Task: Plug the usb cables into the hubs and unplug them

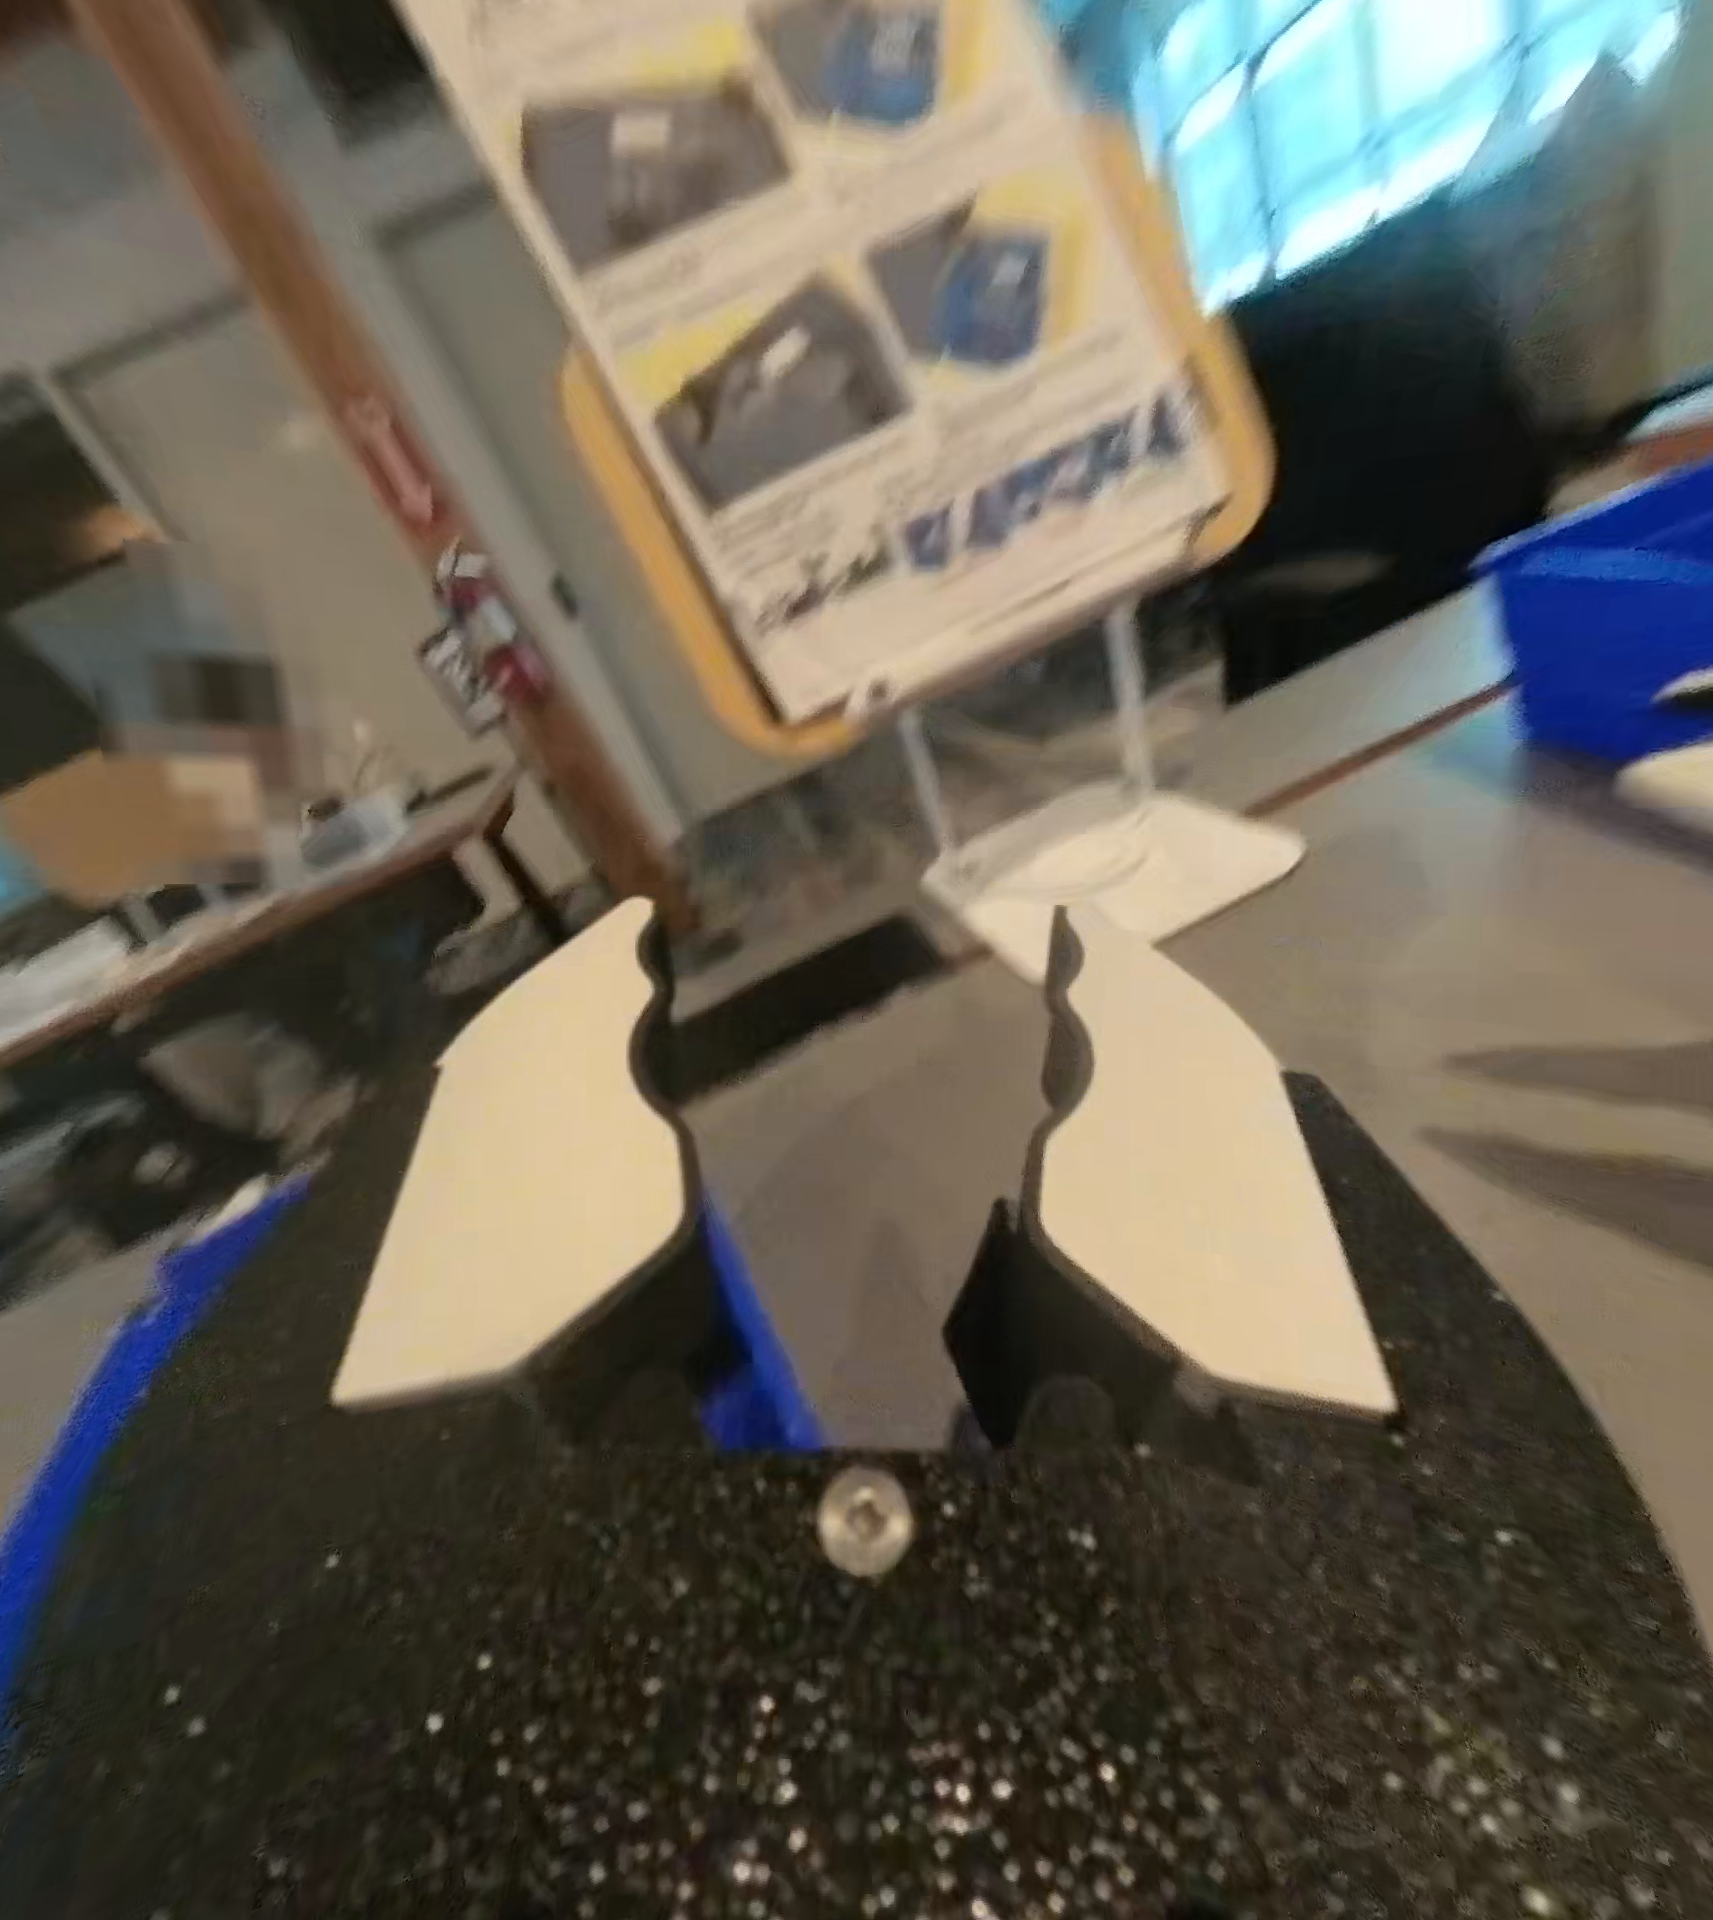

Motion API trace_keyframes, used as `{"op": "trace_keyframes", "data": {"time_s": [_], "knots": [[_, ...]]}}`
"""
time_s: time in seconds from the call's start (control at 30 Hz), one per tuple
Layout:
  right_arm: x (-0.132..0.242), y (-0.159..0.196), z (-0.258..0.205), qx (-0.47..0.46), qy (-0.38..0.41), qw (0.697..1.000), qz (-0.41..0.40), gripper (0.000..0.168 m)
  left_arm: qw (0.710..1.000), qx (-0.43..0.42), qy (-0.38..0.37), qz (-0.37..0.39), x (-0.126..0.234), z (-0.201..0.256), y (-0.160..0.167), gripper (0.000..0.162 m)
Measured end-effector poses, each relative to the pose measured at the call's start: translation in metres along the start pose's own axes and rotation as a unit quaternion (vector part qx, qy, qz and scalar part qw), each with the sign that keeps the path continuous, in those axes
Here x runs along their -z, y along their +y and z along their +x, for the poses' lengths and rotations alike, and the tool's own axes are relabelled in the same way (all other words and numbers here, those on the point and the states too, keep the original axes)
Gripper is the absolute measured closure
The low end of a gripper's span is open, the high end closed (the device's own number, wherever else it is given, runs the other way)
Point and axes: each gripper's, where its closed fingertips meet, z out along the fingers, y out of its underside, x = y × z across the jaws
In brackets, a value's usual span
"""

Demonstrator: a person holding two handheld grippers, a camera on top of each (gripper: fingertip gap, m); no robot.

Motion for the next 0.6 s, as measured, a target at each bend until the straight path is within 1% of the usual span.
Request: {"op": "trace_keyframes", "data": {"time_s": [0.03, 0.07, 0.17, 0.2, 0.23, 0.33, 0.53, 0.6], "knots": [[0.000, 0.000, 0.000, 0.001, -0.001, 1.000, 0.001, 0.137, 0.999, -0.005, -0.011, -0.037, -0.002, -0.010, 0.014, 0.090], [0.000, -0.001, -0.001, 0.002, -0.002, 1.000, 0.002, 0.138, 0.997, -0.007, -0.018, -0.069, -0.003, -0.018, 0.029, 0.091], [0.000, 0.000, -0.002, 0.003, -0.006, 1.000, -0.001, 0.139, 0.990, -0.002, 0.007, -0.144, -0.003, -0.026, 0.065, 0.089], [-0.001, 0.001, -0.002, 0.003, -0.007, 1.000, -0.003, 0.139, 0.986, -0.014, 0.007, -0.167, -0.001, -0.028, 0.075, 0.083], [-0.001, 0.001, -0.003, 0.004, -0.009, 1.000, -0.004, 0.139, 0.983, -0.021, 0.010, -0.184, 0.000, -0.029, 0.081, 0.086], [-0.001, 0.002, -0.004, 0.007, -0.012, 1.000, -0.006, 0.141, 0.973, -0.047, 0.008, -0.224, 0.002, -0.029, 0.094, 0.100], [-0.001, 0.002, -0.006, 0.010, -0.016, 1.000, -0.006, 0.143, 0.954, -0.091, -0.013, -0.284, 0.009, -0.031, 0.104, 0.112], [-0.002, 0.002, -0.006, 0.011, -0.018, 1.000, -0.006, 0.144, 0.946, -0.111, -0.019, -0.305, 0.013, -0.035, 0.108, 0.112]]}}
